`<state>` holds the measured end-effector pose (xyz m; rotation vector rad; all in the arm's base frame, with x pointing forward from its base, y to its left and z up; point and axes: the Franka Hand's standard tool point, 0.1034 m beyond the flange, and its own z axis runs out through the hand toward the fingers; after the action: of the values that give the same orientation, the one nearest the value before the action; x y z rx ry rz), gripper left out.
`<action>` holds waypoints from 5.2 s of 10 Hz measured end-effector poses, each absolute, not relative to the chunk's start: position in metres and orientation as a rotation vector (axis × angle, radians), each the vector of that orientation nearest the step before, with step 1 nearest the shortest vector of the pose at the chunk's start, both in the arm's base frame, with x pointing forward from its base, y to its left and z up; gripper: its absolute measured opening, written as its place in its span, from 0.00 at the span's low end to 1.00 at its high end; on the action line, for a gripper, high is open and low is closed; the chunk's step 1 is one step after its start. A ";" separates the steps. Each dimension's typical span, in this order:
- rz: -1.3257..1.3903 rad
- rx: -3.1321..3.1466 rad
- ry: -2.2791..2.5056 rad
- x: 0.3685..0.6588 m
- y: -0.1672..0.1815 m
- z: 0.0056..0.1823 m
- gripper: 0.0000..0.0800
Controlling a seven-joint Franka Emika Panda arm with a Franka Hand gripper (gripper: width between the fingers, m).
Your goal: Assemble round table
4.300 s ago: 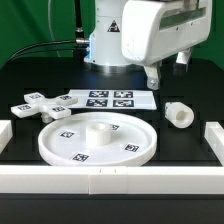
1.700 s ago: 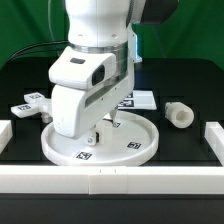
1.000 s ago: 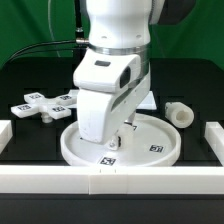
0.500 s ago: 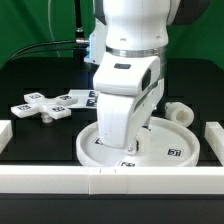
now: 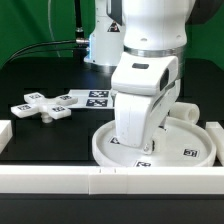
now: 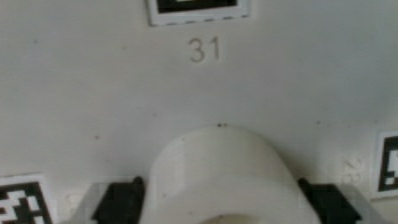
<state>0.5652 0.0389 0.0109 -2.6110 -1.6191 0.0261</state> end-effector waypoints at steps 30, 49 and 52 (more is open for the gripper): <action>1.113 -3.026 -0.777 0.472 0.112 0.063 0.81; 1.645 -2.863 -0.771 0.462 0.114 0.014 0.51; 1.639 -2.856 -0.785 0.463 0.114 0.015 0.51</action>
Offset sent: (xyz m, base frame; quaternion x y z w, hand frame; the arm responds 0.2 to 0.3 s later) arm 0.0000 0.0000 0.0000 0.0000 0.0000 0.0000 1.0000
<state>0.4630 0.1139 0.0154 -2.8559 -0.7850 1.6395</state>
